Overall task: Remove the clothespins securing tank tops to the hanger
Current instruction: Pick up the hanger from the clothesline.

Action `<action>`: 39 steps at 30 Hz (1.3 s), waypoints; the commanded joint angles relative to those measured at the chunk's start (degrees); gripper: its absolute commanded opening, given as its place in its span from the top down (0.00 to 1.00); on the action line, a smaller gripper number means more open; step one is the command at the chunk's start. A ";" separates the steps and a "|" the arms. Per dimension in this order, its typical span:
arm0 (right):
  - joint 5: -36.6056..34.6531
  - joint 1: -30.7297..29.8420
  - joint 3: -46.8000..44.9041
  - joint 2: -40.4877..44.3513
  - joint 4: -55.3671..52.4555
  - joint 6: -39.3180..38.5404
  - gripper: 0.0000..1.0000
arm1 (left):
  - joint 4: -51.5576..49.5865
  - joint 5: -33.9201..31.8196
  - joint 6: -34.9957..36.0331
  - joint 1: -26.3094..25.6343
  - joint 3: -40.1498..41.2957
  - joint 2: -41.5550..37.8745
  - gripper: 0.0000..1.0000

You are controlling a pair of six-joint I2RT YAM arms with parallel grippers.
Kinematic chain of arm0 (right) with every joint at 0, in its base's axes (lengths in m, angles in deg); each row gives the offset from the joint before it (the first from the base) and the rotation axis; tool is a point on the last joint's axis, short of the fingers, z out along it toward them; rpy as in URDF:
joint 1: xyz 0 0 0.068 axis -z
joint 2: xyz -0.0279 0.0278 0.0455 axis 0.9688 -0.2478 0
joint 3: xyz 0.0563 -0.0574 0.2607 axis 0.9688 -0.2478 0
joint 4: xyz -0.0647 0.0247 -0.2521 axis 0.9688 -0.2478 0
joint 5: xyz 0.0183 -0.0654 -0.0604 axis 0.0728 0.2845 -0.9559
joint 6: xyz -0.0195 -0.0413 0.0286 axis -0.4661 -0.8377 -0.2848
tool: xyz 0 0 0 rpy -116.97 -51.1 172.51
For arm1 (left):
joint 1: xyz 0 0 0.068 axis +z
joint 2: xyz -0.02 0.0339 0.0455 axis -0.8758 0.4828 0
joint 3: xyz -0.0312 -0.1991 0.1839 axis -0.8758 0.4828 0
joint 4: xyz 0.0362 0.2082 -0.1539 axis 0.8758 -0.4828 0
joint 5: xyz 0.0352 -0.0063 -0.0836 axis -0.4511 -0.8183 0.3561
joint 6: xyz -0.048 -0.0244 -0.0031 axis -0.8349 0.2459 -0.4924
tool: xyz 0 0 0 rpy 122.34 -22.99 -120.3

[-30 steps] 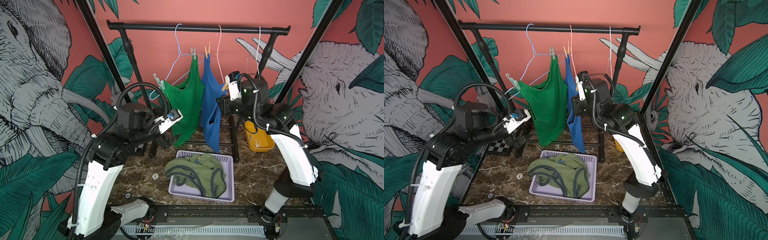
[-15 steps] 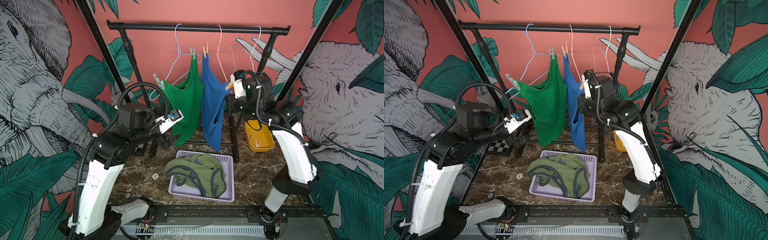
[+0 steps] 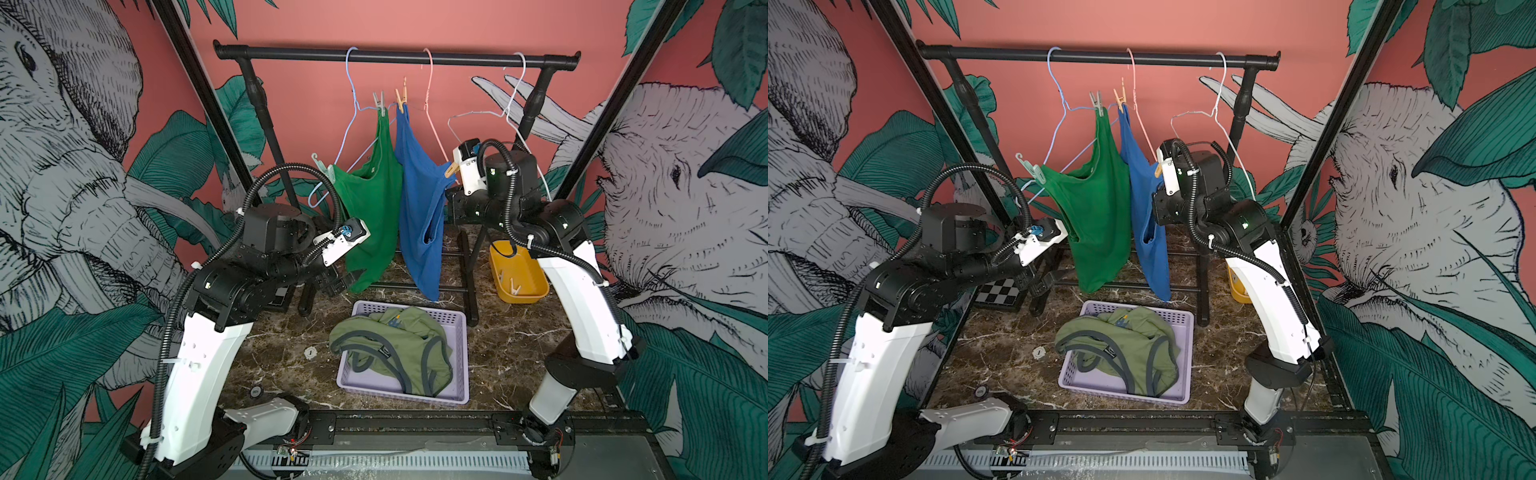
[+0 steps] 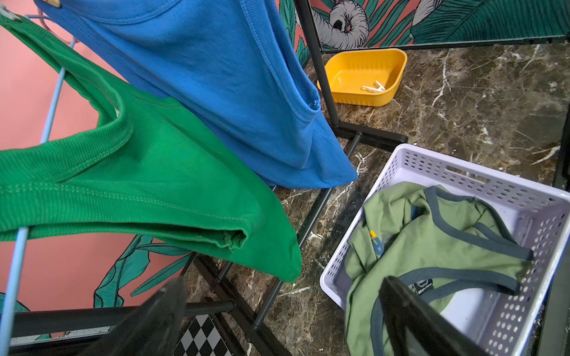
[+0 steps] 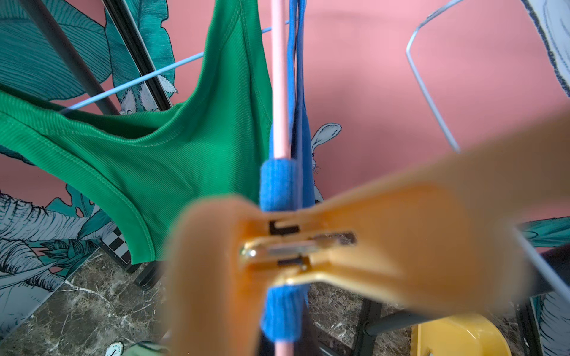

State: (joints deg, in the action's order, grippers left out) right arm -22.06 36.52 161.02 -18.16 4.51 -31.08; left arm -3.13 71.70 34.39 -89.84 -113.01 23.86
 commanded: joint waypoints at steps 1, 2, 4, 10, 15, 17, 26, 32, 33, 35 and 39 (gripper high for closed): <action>1.35 0.16 -3.05 5.04 10.34 -2.32 1.00 | -0.80 0.40 0.80 0.39 -1.51 0.06 0.01; 1.44 0.12 -4.69 6.10 12.17 -2.25 1.00 | -0.92 0.32 0.85 0.35 -1.73 0.18 0.01; 1.28 0.13 -6.78 6.83 14.98 -2.39 1.00 | -1.06 0.06 0.95 0.36 -1.79 0.20 0.01; -0.14 0.11 -6.76 9.37 18.03 -2.65 1.00 | -1.82 0.26 1.26 0.41 -2.69 0.17 0.01; -0.54 0.11 -5.69 8.91 20.30 -2.47 1.00 | -2.32 0.92 1.46 0.36 -2.91 -0.15 0.01; -1.16 0.12 -5.91 9.17 21.59 -2.54 1.00 | -2.42 0.83 1.57 0.39 -2.82 -0.33 0.01; -5.85 0.11 -6.12 10.38 22.35 -3.64 1.00 | -2.52 0.70 1.85 0.32 -2.54 -0.70 0.01; -10.20 0.13 -6.80 11.27 21.09 -5.71 1.00 | -2.65 0.83 1.85 0.32 -2.46 -0.66 0.01; -11.07 0.12 -7.36 11.53 20.95 -6.02 1.00 | -2.74 0.75 1.85 0.40 -2.50 -0.62 0.01; -12.25 0.11 -8.43 12.13 21.09 -6.66 1.00 | -2.79 0.66 1.94 0.36 -2.33 -0.72 0.01; -12.62 0.11 -9.81 13.21 21.67 -7.08 1.00 | -2.90 0.75 1.94 0.40 -2.37 -0.71 0.01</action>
State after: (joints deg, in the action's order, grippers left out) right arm -32.49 36.69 151.07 -7.14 18.43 -37.05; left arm -4.57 71.48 35.27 -89.84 -114.74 24.37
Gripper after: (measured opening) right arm 0.048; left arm 0.994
